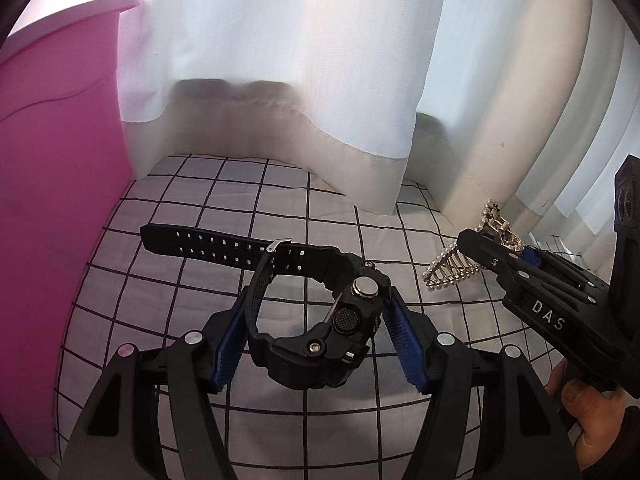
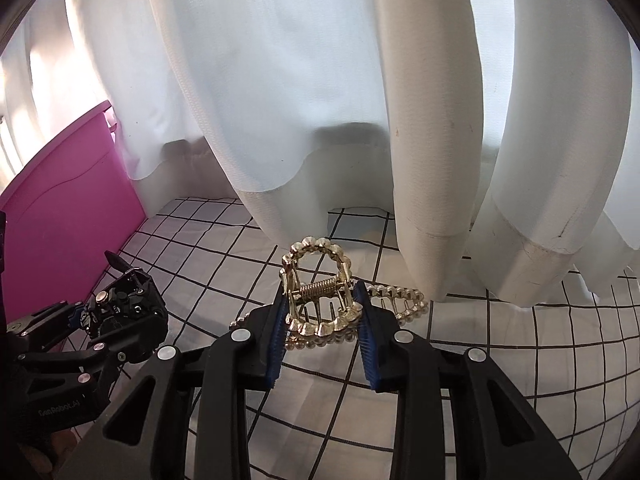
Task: Organize jewelry
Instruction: 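Lift and carry the watch and hair claw with both tools over the tub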
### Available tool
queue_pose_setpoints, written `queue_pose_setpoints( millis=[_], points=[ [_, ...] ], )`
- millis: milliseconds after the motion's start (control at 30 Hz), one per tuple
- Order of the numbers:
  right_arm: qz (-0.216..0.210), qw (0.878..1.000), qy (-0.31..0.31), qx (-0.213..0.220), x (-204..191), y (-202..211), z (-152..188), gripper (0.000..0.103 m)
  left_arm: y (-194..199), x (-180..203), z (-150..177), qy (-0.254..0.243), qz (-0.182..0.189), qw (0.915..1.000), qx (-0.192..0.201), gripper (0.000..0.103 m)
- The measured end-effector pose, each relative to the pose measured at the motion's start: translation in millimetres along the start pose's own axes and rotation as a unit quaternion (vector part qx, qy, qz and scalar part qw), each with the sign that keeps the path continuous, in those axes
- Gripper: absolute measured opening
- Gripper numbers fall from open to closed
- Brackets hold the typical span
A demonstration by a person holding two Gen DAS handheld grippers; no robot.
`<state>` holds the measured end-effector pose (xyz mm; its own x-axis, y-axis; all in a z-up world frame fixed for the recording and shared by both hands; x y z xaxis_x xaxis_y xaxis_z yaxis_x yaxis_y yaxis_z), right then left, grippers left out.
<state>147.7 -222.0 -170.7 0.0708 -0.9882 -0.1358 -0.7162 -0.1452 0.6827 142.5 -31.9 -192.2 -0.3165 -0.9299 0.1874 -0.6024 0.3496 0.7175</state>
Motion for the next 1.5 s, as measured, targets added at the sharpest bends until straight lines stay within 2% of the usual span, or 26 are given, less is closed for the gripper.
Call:
queue_pose_setpoints(
  millis=[233, 400, 600, 767, 933, 1133, 1333, 1500],
  points=[
    [0.007, 1.000, 0.002, 0.015, -3.7, 46.8, -1.9, 0.031, 35.1, 13.0, -6.5, -0.015, -0.002, 0.9998, 0.014, 0.063],
    [0.013, 0.999, 0.008, 0.028, -10.1, 85.3, -9.4, 0.031, 74.2, 19.8, -23.2, -0.016, 0.004, 0.9990, 0.041, 0.063],
    [0.010, 0.998, 0.034, 0.058, -33.4, 128.5, -33.1, 0.031, 125.5, 29.3, -47.9, -0.021, 0.014, 0.9958, 0.088, 0.063],
    [-0.009, 0.994, 0.065, 0.091, -68.1, 152.1, -61.1, 0.031, 168.6, 17.6, -64.2, -0.013, 0.010, 0.9929, 0.118, 0.063],
    [-0.046, 0.988, 0.087, 0.120, -115.5, 157.0, -90.1, 0.031, 209.1, -19.2, -75.9, 0.011, -0.023, 0.9888, 0.147, 0.063],
    [-0.110, 0.978, 0.120, 0.131, -190.6, 140.4, -119.3, 0.031, 244.4, -89.7, -82.4, 0.049, -0.084, 0.9816, 0.164, 0.063],
    [-0.160, 0.970, 0.158, 0.096, -268.1, 110.4, -131.5, 0.031, 258.1, -167.0, -70.4, 0.086, -0.149, 0.9740, 0.147, 0.063],
    [-0.181, 0.963, 0.190, 0.061, -320.1, 81.7, -130.0, 0.031, 253.6, -212.6, -55.7, 0.113, -0.177, 0.9705, 0.117, 0.063]
  ],
)
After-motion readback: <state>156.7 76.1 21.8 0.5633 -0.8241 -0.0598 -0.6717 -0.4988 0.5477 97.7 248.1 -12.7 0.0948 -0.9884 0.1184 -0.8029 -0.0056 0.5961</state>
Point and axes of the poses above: each gripper's, at about its wrist camera, not at the fingertips, and y roughly against the way its jaws point, x to its right, z to its underside, the point moved 3 cm from there along -y, roughly the way its jaws point, and after that the axes turned 1 degree about -y, right-handed, at the moved point
